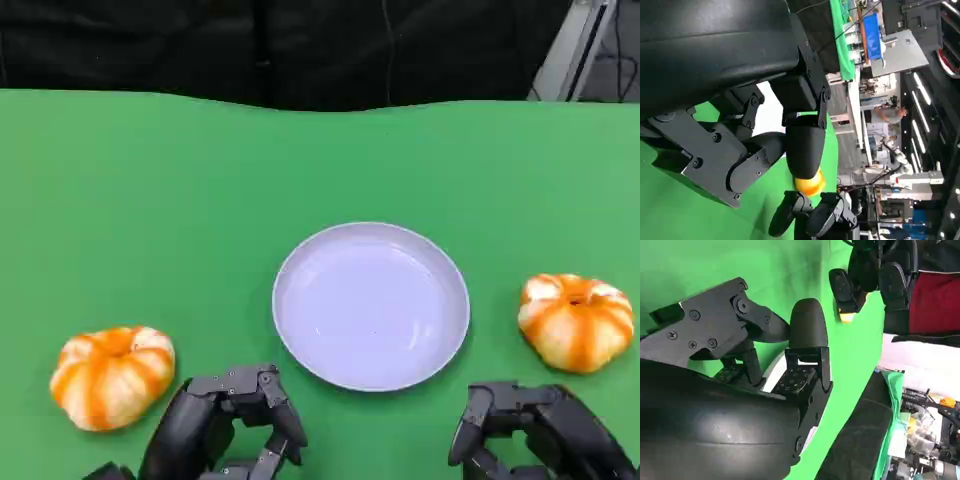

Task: Grasp the bread from the table and place it into the plate.

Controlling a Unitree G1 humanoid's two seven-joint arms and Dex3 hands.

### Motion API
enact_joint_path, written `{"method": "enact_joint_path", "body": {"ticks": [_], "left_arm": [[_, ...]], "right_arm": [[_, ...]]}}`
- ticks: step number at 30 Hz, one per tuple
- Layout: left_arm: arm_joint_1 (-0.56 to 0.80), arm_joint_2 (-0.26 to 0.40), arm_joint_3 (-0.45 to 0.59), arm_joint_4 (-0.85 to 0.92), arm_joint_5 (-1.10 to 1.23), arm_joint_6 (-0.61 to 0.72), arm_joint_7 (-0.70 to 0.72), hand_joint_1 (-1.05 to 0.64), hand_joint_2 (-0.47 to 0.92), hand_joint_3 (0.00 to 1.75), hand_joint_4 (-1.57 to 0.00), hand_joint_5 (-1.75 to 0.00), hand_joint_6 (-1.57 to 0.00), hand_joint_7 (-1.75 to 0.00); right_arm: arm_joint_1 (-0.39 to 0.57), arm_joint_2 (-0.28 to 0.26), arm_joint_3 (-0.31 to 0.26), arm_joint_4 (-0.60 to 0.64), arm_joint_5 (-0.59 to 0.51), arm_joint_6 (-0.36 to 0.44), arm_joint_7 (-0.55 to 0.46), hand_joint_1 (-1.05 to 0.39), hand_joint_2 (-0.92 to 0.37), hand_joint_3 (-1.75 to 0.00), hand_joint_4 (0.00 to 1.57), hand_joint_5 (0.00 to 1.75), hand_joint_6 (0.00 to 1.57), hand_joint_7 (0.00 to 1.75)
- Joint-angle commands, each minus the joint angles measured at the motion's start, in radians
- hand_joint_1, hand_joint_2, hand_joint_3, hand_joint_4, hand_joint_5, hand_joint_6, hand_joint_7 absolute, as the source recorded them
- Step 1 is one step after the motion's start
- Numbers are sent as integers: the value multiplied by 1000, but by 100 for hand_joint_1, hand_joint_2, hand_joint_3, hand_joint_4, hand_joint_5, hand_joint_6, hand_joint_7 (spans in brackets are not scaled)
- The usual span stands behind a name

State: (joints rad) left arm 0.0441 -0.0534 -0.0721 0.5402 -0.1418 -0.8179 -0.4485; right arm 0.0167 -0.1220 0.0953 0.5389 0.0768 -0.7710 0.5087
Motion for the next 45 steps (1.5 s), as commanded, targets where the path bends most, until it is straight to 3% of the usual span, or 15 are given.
{"method": "enact_joint_path", "body": {"ticks": [1, 14, 18, 19, 21, 23, 25, 28, 30, 34, 37, 45], "left_arm": [[-2, 15, 5, -9, 5, -2, 13, -10, 47, 125, -91, -151, -97, -122], [-4, 13, 11, -3, 8, -6, 22, -11, 46, 125, -92, -149, -97, -120], [-6, 9, 18, 3, 10, -18, 38, -8, 54, 109, -93, -133, -100, -104], [-6, 7, 20, 3, 1, -20, 37, -10, 55, 104, -92, -126, -99, -98], [-6, 4, 22, 4, -8, -21, 34, -13, 65, 76, -98, -92, -109, -62], [-6, 4, 24, -1, -14, -21, 33, -14, 70, 65, -101, -80, -114, -48], [-5, 4, 27, -18, -23, -17, 34, -19, 75, 42, -103, -28, -111, -14], [-5, 11, 30, -36, -25, -14, 35, -29, 87, 16, -99, -4, -101, -2], [-5, 15, 35, -50, -40, -7, 28, -32, 91, 9, -97, -1, -98, -1], [3, 24, 46, -108, -88, 11, 12, -57, 92, 17, -76, 0, -67, 0], [19, 52, 57, -202, -115, 42, 11, -63, 92, 21, -61, 0, -52, 0], [56, 91, 96, -388, -157, 96, 33, -72, 92, 25, -49, 0, -39, 0]], "right_arm": [[6, -14, -6, -2, 6, 0, -3, -9, -64, -91, 83, 145, 87, 116], [4, -12, -6, 5, 11, -5, 2, -9, -65, -90, 83, 145, 86, 115], [4, -13, -6, 3, 0, -5, -7, -10, -65, -90, 83, 145, 87, 114], [6, -13, -6, 1, 3, 0, -5, -10, -65, -91, 83, 145, 87, 114], [7, -12, -5, -2, 7, 6, -2, -9, -65, -91, 83, 145, 87, 115], [6, -13, -5, -1, 9, 7, 0, -9, -65, -91, 83, 145, 87, 115], [1, -13, -6, 4, 7, 0, 0, -10, -65, -91, 83, 145, 87, 114], [-1, -12, -6, 6, 6, -1, -1, -9, -64, -91, 84, 145, 87, 114], [-3, -11, -5, 7, 7, -4, 0, -9, -64, -92, 84, 145, 87, 114], [-3, -11, -6, 15, 8, -6, 1, -9, -65, -91, 84, 145, 87, 114], [-5, -11, -7, 22, 8, -12, 2, -10, -65, -91, 83, 145, 87, 114], [-1, -10, -5, 16, 10, -8, 2, -10, -65, -91, 84, 145, 87, 114]]}}
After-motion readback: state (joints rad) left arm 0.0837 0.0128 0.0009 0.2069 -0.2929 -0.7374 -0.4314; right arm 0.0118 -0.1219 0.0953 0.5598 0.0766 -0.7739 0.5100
